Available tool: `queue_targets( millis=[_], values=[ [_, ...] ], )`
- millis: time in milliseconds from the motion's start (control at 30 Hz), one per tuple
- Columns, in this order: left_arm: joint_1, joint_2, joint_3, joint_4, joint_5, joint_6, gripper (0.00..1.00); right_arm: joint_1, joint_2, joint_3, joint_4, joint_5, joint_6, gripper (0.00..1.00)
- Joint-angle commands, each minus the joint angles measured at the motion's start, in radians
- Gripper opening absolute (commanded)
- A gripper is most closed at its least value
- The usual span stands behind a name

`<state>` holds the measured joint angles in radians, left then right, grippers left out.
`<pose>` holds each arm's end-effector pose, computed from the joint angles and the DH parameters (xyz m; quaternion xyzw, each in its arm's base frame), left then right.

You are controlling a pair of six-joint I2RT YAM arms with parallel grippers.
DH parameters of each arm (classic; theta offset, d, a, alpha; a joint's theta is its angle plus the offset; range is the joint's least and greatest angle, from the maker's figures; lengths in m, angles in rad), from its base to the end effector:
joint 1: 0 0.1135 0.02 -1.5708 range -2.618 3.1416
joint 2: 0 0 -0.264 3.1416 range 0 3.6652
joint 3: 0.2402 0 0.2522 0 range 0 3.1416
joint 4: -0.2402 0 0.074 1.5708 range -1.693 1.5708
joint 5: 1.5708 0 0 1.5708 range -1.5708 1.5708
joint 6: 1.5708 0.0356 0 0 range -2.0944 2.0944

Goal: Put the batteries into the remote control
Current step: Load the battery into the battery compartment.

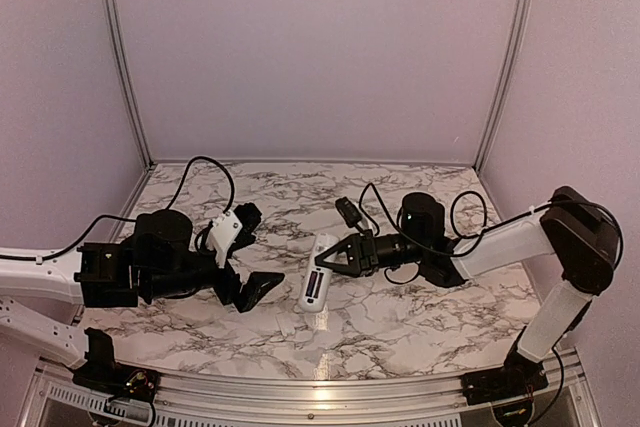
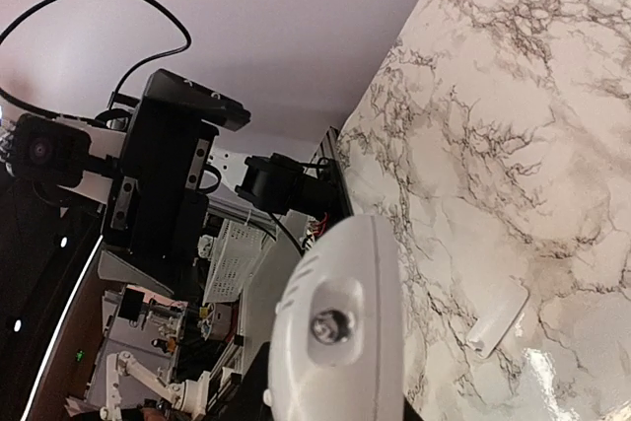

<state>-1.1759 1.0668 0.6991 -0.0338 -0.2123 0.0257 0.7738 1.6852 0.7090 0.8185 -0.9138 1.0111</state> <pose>0.1003 -0.2212 0.2701 0.4205 0.7171 -0.2244 0.5086 0.2175 0.2519 0.1914 -0.2036 0.7117 0.6642 0.1043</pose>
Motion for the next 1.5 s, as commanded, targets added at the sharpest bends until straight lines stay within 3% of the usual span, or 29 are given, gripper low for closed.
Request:
queue_targets(
  millis=[0, 167, 567, 800, 1167, 1467],
  values=[
    [0.009, 0.003, -0.011, 0.168, -0.018, -0.310, 0.99, -0.007, -0.080, 0.027, -0.064, 0.042, -0.149, 0.00],
    [0.010, 0.096, 0.051, 0.187, 0.073, -0.374, 0.98, -0.007, -0.146, 0.050, -0.182, 0.084, -0.261, 0.00],
    [0.010, 0.318, 0.185, 0.157, 0.109, -0.423, 0.69, -0.005, -0.199, 0.067, -0.296, 0.146, -0.310, 0.00],
    [0.010, 0.352, 0.218, 0.126, 0.068, -0.419, 0.55, -0.001, -0.216, 0.069, -0.292, 0.142, -0.297, 0.00],
    [0.010, 0.385, 0.224, 0.100, 0.092, -0.411, 0.47, 0.000, -0.238, 0.070, -0.291, 0.143, -0.287, 0.00],
    [0.017, 0.396, 0.224, 0.095, 0.083, -0.407, 0.31, 0.000, -0.257, 0.063, -0.267, 0.133, -0.273, 0.00]
  ],
)
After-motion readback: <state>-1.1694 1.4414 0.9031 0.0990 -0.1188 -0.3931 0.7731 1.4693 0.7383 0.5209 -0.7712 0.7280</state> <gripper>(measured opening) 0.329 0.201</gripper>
